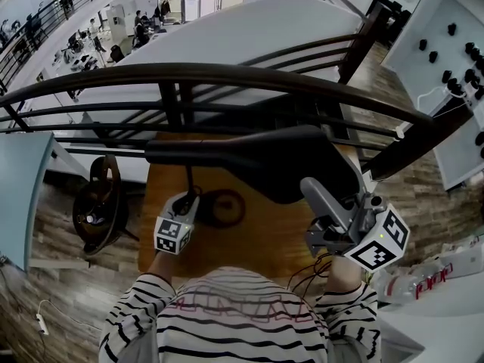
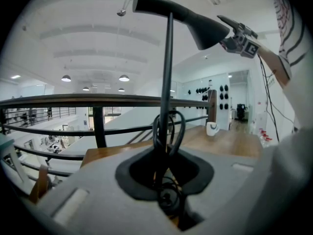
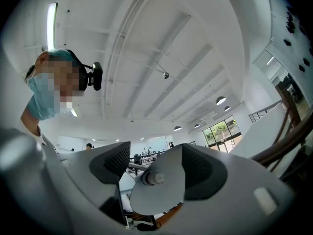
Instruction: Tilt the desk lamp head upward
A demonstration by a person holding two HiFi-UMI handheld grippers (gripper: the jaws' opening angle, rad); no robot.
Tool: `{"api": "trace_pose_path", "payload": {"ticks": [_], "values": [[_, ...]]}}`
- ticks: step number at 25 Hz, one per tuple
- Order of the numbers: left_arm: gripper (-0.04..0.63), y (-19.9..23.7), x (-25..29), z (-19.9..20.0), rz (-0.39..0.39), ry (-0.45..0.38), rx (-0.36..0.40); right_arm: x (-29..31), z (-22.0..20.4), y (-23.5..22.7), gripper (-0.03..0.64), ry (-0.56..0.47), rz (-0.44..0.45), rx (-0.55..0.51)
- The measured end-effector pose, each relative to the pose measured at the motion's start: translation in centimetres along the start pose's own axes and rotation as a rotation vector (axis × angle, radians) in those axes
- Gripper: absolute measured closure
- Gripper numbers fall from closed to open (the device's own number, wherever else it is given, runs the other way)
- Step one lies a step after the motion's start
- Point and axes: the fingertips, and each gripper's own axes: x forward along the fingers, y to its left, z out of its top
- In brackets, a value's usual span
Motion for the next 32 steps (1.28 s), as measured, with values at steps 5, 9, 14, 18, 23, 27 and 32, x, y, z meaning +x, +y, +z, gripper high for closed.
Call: {"api": "trace_pose_path", "payload": {"ticks": [5,9,14,18,23,27,32], "values": [[0.537,0.2,0.1,-0.4,0.013,0.004,0.002,0.2,0.1,-0.1,0.299,0.012,0.003,-0.006],[0.537,0.1,0.2,-0.4,0.013,0.007,-0.005,-0.2,-0.1,-0.3,0.308,0.001,-0.006,-0.008],[0.535,-0.1,0.1,-0.5,0.010,0.024,0.007,-0.5,-0.4,-0.1,0.308,-0.025,-0.007,-0.022],[0.531,0.1,0.1,-0.4,0.012,0.039,0.010,-0.6,-0.5,0.0,0.314,-0.049,-0.009,-0.024],[0.528,0.1,0.2,-0.3,0.012,0.059,0.016,-0.9,-1.2,-0.2,0.314,-0.039,-0.014,0.001],[0.506,0.1,0.2,-0.2,0.015,0.091,0.040,-1.6,-1.9,-0.6,0.314,-0.030,-0.024,0.026],[0.466,-0.2,-0.1,0.4,0.021,0.095,0.064,-2.5,-3.1,-1.2,0.316,-0.023,-0.032,0.067]]}}
